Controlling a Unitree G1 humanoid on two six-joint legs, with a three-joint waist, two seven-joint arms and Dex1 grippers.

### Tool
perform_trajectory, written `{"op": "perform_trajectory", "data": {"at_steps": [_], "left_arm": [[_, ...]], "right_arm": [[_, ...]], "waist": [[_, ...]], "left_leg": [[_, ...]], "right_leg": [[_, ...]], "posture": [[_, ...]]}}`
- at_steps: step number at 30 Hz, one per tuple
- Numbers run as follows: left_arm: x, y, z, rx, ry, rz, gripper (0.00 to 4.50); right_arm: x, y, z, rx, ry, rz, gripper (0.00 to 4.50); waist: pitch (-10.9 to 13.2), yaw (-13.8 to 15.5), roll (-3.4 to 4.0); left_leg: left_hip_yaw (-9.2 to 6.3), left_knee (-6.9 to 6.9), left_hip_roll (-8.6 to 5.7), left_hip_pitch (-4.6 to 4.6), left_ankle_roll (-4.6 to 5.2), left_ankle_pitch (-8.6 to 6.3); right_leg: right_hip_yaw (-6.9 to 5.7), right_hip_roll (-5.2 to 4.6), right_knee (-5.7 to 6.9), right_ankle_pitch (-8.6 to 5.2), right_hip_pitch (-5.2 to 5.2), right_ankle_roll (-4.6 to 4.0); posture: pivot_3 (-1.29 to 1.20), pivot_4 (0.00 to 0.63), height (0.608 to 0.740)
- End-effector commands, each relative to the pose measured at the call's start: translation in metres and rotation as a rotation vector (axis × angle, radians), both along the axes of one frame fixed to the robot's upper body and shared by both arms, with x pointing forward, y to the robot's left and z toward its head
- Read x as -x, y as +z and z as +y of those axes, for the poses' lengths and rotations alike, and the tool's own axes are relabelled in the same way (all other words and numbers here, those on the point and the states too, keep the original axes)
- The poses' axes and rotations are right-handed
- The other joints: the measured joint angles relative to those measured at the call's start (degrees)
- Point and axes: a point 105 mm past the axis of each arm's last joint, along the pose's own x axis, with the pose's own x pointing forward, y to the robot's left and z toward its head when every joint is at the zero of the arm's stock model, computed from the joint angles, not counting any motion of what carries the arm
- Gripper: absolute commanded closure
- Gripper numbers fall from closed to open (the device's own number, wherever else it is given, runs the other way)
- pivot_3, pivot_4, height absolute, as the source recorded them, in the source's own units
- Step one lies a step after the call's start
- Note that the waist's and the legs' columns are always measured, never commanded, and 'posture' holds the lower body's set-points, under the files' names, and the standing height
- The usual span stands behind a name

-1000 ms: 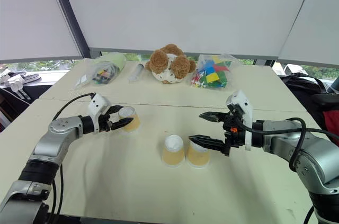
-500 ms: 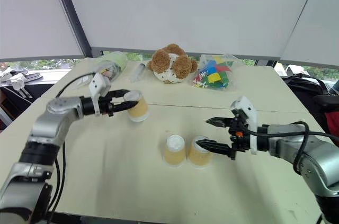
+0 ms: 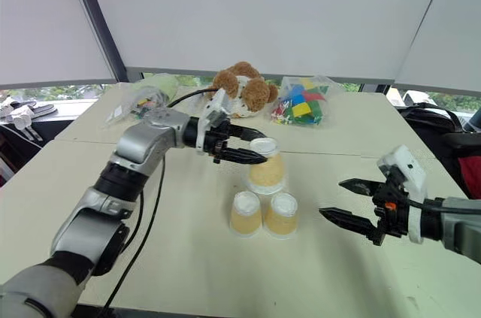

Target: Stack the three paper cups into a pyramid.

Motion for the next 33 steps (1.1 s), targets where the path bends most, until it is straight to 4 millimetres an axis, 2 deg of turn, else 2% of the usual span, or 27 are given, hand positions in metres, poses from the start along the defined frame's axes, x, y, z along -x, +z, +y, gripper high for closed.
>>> {"op": "perform_trajectory", "data": {"at_steps": [1,7,17,18,21,25,29,33], "left_arm": [[0.003,-0.002,-0.005,-0.045,-0.053,-0.037,2.21],[-0.001,-0.01,-0.005,-0.081,-0.061,-0.039,2.21],[0.0,-0.024,-0.003,-0.09,-0.071,-0.033,2.21],[0.0,-0.025,-0.003,-0.092,-0.069,-0.042,1.19],[-0.002,-0.025,-0.005,-0.076,-0.058,-0.048,0.02],[0.0,-0.022,-0.004,-0.059,-0.069,-0.039,0.02],[0.004,0.013,0.001,0.042,-0.095,-0.022,0.02],[0.004,0.045,0.014,0.099,-0.096,-0.044,0.02]], "right_arm": [[0.005,0.007,0.002,0.01,-0.02,-0.05,0.0],[0.007,0.003,0.005,-0.001,-0.036,-0.054,0.0],[-0.001,0.001,0.007,0.002,-0.038,-0.061,0.0],[-0.002,0.0,0.007,0.004,-0.038,-0.062,0.0],[-0.002,-0.001,0.008,0.006,-0.035,-0.059,0.0],[-0.002,-0.003,0.008,0.009,-0.034,-0.052,0.0],[-0.001,-0.006,0.006,0.009,-0.034,-0.042,0.0],[-0.004,-0.007,0.006,0.008,-0.026,-0.035,0.0]], "waist": [[0.0,0.0,0.0],[0.0,0.0,-0.01],[0.0,0.1,-0.01],[0.0,0.1,-0.01],[0.0,0.2,-0.01],[0.0,0.1,-0.01],[0.0,0.1,-0.01],[0.0,0.1,-0.01]], "left_leg": [[0.0,0.01,0.0,0.0,0.0,0.0],[-0.01,0.01,0.0,-0.04,0.01,0.0],[-0.01,0.01,0.0,-0.09,0.01,0.0],[-0.01,0.01,0.0,-0.09,0.01,0.0],[-0.01,0.02,0.0,-0.1,0.01,0.0],[-0.02,0.02,0.0,-0.1,0.01,0.0],[-0.02,0.03,0.0,-0.11,0.01,0.0],[-0.03,0.03,0.0,-0.15,0.01,0.0]], "right_leg": [[0.0,0.0,0.0,0.0,0.01,0.0],[0.01,0.0,0.0,0.0,-0.04,0.0],[0.01,-0.01,-0.01,0.0,-0.06,-0.01],[0.01,-0.01,-0.01,0.0,-0.06,-0.01],[0.01,-0.01,-0.01,0.0,-0.06,0.0],[0.01,-0.01,-0.01,0.0,-0.07,0.0],[0.0,-0.01,0.0,0.0,-0.07,0.0],[-0.01,0.0,0.0,0.0,-0.12,0.0]], "posture": [[0.0,0.15,0.74],[0.0,0.15,0.74],[0.0,0.15,0.74],[0.0,0.15,0.74],[0.0,0.15,0.74],[0.0,0.15,0.74],[0.0,0.15,0.74],[0.0,0.15,0.74]]}}
